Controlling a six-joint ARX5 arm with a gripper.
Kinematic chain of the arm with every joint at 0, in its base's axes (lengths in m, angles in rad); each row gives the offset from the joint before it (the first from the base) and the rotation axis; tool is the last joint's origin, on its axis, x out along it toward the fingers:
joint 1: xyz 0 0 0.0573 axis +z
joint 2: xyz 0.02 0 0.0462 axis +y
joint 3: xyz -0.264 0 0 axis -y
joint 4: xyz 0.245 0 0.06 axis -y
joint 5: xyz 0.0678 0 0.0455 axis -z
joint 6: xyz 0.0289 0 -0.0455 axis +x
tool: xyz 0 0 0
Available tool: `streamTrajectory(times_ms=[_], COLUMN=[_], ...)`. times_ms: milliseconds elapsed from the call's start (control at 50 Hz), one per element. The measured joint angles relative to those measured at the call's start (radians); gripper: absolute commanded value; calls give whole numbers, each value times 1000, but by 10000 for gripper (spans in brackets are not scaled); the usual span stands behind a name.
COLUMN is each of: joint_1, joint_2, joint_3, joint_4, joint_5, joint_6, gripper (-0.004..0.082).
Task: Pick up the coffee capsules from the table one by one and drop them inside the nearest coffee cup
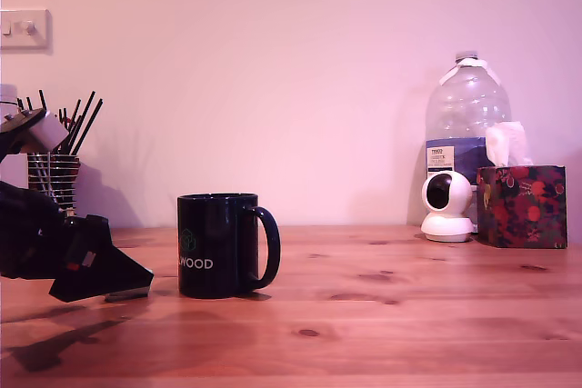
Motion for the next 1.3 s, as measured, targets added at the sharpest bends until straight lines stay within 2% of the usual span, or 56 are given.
streamTrajectory(times_ms=[120,420,540,920,1060,1080,1120,1140,1180,1300], joint_1=[0,-3,-4,-5,16,20,30,34,45,80], joint_2=[-4,-4,-18,-245,-253,-253,-253,-253,-253,-253], joint_3=[0,0,0,0,-3,-4,-4,-4,-4,-4], joint_4=[2,2,-20,-215,-266,-274,-286,-288,-294,-297], joint_5=[-2,-2,19,27,26,24,22,19,11,-3], joint_6=[-20,-21,-21,-14,45,65,69,97,114,137], gripper=[453,453,453,447,447,447,447,447,447,447])
